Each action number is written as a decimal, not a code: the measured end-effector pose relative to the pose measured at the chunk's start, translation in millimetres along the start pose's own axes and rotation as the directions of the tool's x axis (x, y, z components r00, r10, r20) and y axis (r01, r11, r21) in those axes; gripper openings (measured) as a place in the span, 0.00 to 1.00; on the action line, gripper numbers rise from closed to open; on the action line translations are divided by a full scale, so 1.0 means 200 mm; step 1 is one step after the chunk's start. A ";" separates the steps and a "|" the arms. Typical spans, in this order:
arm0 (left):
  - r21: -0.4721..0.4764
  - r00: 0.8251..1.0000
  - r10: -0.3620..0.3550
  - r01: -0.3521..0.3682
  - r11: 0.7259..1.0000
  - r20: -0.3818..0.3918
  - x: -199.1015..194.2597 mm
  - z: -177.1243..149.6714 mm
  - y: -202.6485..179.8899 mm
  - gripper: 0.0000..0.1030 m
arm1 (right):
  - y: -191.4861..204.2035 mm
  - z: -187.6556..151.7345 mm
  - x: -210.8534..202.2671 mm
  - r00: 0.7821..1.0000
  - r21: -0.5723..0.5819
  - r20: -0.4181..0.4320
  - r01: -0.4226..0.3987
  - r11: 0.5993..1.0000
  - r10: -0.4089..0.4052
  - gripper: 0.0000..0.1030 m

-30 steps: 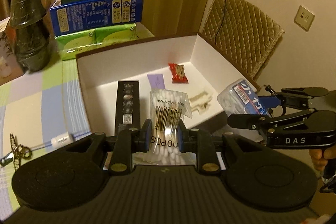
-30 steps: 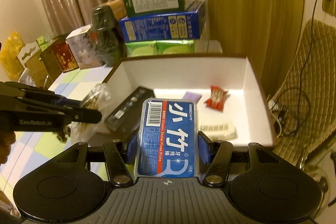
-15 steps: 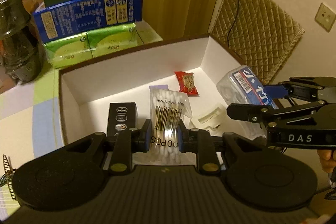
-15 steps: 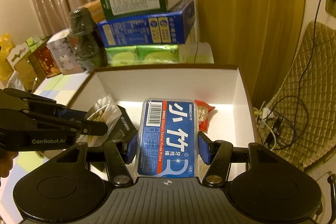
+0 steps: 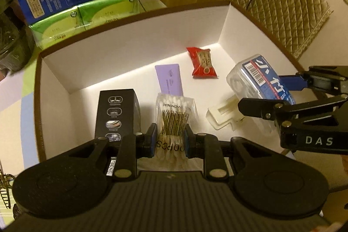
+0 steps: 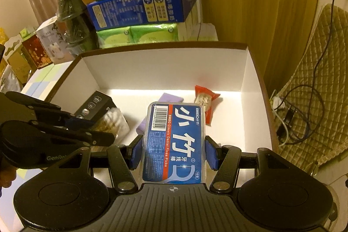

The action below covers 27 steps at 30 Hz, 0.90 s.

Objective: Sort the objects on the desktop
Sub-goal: 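Open both tools to drop the swab bag and toothpick box inside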

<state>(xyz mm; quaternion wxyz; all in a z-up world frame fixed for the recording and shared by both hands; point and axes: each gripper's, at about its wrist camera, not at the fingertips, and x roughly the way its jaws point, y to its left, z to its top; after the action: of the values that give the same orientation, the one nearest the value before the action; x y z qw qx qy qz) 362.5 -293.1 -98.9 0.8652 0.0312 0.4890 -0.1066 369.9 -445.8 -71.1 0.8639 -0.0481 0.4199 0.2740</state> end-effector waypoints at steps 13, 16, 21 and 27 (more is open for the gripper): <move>0.010 1.000 0.024 -0.024 1.000 -0.011 0.05 0.03 0.01 0.30 | -0.02 0.01 0.08 0.999 -0.001 -0.032 -0.023 1.000 0.023 0.53; 0.009 0.999 0.033 -0.033 0.999 0.000 0.05 0.03 0.02 0.38 | -0.01 0.02 0.10 0.999 -0.006 -0.041 -0.030 1.000 0.029 0.53; -0.006 1.000 0.022 -0.022 1.000 0.003 0.03 0.04 0.05 0.40 | 0.01 0.02 0.14 0.997 -0.018 -0.057 -0.046 0.999 0.045 0.53; -0.019 0.999 0.033 -0.033 0.999 0.008 0.01 0.05 0.08 0.43 | 0.04 0.01 0.19 0.995 -0.037 -0.082 -0.061 0.997 0.058 0.53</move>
<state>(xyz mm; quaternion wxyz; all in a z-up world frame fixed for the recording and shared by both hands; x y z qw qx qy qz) 375.6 -280.1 -96.2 0.8691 0.0310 0.4858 -0.0878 385.9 -421.7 -96.2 0.8366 -0.0633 0.4502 0.3057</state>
